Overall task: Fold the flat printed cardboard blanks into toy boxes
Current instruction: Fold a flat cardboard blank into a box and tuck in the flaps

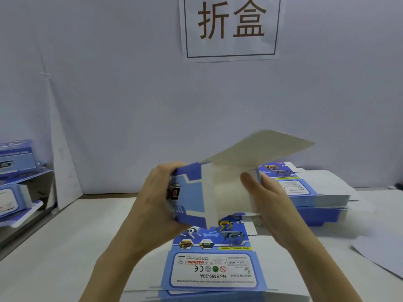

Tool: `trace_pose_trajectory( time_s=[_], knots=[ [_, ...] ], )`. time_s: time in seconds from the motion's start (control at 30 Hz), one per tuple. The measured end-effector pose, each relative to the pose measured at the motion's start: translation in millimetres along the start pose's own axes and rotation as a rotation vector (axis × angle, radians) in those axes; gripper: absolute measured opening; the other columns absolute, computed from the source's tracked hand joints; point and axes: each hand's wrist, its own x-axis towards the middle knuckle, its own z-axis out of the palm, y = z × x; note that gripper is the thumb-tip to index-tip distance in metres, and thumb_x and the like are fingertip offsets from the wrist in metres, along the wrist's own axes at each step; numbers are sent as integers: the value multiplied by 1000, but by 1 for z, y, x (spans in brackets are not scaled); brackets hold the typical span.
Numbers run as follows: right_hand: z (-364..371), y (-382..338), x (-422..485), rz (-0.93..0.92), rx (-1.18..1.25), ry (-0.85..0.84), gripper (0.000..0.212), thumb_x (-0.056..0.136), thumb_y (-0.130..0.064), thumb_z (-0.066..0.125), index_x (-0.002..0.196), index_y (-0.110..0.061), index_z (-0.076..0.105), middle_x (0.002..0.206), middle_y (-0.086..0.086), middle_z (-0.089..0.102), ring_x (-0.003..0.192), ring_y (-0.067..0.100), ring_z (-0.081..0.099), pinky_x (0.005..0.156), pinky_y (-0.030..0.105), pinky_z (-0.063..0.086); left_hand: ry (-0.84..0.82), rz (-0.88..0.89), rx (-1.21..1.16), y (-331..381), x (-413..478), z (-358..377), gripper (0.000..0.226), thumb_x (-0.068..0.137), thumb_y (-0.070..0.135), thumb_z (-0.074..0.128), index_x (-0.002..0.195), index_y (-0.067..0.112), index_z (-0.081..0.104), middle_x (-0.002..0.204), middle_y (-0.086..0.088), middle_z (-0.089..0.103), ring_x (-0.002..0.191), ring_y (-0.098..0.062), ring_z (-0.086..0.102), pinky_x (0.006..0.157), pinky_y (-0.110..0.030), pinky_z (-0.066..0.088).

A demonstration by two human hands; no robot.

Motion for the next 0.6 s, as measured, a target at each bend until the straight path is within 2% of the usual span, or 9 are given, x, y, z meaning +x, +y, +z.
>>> trace_pose_trajectory(
  time_s=[0.1, 0.2, 0.27, 0.33, 0.4, 0.43, 0.5, 0.53, 0.6],
  knots=[
    [1, 8, 5, 5, -327, 201, 36, 97, -21, 47, 86, 13, 46, 72, 11, 45, 69, 20, 41, 63, 34, 31, -11, 22, 59, -4, -1, 5, 87, 53, 25, 93, 118, 37, 36, 116, 5, 53, 100, -14, 54, 79, -10, 47],
    [-8, 0, 2, 102, -232, -12, 43, 88, -46, 57, 87, -4, 66, 77, 8, 63, 70, 19, 59, 67, 32, 46, -9, -21, 15, -10, -2, 4, 89, 54, 21, 94, 119, 37, 35, 118, 6, 52, 104, -12, 55, 79, -11, 49],
    [-14, -10, -1, 262, -57, -136, 45, 70, -56, 63, 87, -16, 74, 91, 6, 74, 86, 18, 71, 73, 33, 58, -6, -22, -20, -12, -2, -1, 83, 56, 30, 89, 122, 33, 37, 120, 13, 50, 108, -3, 52, 80, -4, 45],
    [-18, -9, 0, 292, -173, -143, 45, 79, -48, 65, 91, -6, 70, 96, 18, 70, 92, 29, 71, 72, 37, 60, -13, -21, -49, -10, -2, -1, 81, 60, 37, 84, 126, 31, 38, 124, 17, 47, 111, -5, 52, 81, -6, 47],
    [-16, -8, 4, 204, -508, -19, 40, 96, -29, 52, 81, 8, 54, 87, 32, 57, 86, 37, 67, 77, 51, 57, -16, -114, -129, -4, 0, 4, 87, 65, 43, 84, 135, 33, 35, 130, 16, 43, 118, -10, 50, 82, -15, 52],
    [-14, -8, 4, 155, -608, 56, 39, 97, -23, 47, 73, 8, 47, 78, 32, 50, 78, 33, 65, 77, 48, 57, -12, -181, -185, 0, -1, 5, 90, 64, 43, 82, 138, 36, 31, 132, 17, 41, 121, -8, 49, 83, -15, 52],
    [-11, -10, 2, 118, -683, 150, 41, 98, -18, 43, 62, 1, 40, 63, 21, 45, 62, 18, 63, 55, 22, 53, -87, -308, -305, 8, -2, 5, 100, 60, 45, 80, 138, 49, 19, 134, 29, 32, 120, 14, 43, 79, -4, 47],
    [-10, -11, 2, 110, -718, 176, 41, 99, -18, 42, 60, -3, 40, 61, 15, 47, 59, 18, 62, 44, 18, 48, -185, -380, -380, 10, -1, 3, 106, 57, 49, 83, 136, 57, 12, 133, 38, 25, 112, 26, 41, 74, -2, 45],
    [-9, -8, 2, 94, -776, 208, 42, 101, -21, 40, 63, -4, 44, 62, 13, 54, 57, 24, 64, 46, 27, 50, -342, -494, -538, 16, 4, 2, 122, 39, 67, 86, 135, 62, 10, 130, 44, 20, 98, 32, 45, 73, -10, 51]
  ],
)
